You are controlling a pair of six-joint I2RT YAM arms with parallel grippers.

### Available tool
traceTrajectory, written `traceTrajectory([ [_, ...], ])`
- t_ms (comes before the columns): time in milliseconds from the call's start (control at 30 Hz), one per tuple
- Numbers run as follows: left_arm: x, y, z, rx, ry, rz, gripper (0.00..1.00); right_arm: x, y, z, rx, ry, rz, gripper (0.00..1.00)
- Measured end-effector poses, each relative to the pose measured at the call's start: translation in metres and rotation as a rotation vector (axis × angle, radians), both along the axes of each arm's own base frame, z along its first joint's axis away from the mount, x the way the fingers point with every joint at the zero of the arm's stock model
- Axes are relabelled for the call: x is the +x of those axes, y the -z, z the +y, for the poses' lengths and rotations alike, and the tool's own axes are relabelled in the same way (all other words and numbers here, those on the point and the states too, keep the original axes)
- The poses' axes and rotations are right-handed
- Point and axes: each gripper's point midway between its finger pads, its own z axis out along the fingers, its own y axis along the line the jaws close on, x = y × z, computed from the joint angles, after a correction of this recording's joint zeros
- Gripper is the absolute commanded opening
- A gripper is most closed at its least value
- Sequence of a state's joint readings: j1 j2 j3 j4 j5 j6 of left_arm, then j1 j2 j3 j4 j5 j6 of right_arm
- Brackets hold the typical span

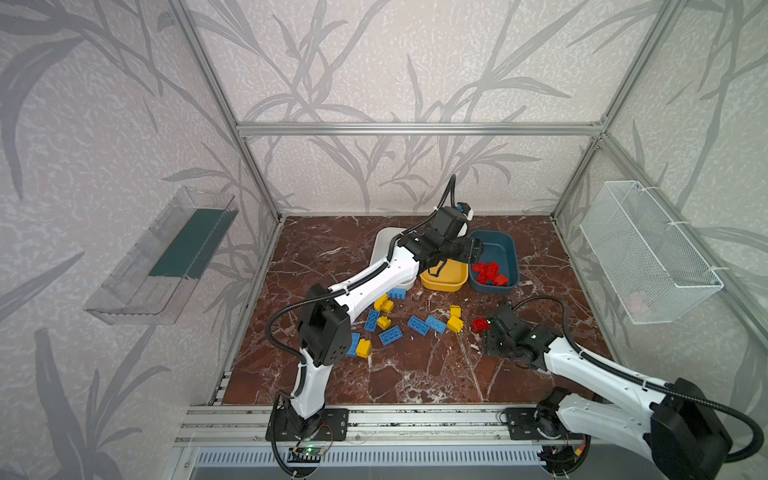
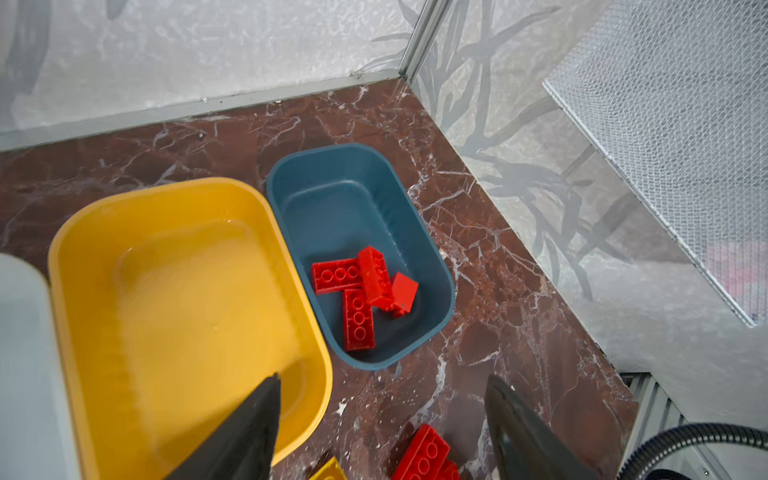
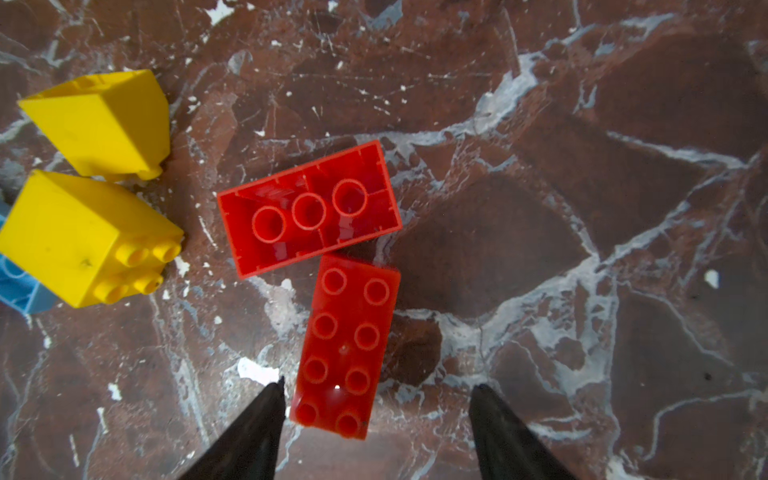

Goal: Sort the legos into containers by color
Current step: 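Withdraw the left gripper while the right gripper grasps a red brick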

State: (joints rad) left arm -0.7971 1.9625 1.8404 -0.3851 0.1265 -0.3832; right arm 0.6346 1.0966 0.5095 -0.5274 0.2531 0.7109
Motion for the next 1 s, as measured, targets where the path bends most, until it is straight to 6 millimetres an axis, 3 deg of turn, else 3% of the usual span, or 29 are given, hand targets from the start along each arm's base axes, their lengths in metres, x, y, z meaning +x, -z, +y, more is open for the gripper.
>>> traceTrajectory([
  [400,-0.03,-0.024,0.051,-0.022,-0.074,-0.075,0.76,0.008,0.024,0.005,-0.037,0.003,0.04,0.6],
  [700,-0.052,0.003,0.093,-0.004,-0.166,-0.057,0.76,0.02,0.025,0.016,-0.015,-0.005,0.018,0.4],
  [1000,-0.084,0.001,0.136,-0.051,-0.252,-0.084,0.76,0.022,0.024,0.019,-0.006,-0.012,0.017,0.16],
])
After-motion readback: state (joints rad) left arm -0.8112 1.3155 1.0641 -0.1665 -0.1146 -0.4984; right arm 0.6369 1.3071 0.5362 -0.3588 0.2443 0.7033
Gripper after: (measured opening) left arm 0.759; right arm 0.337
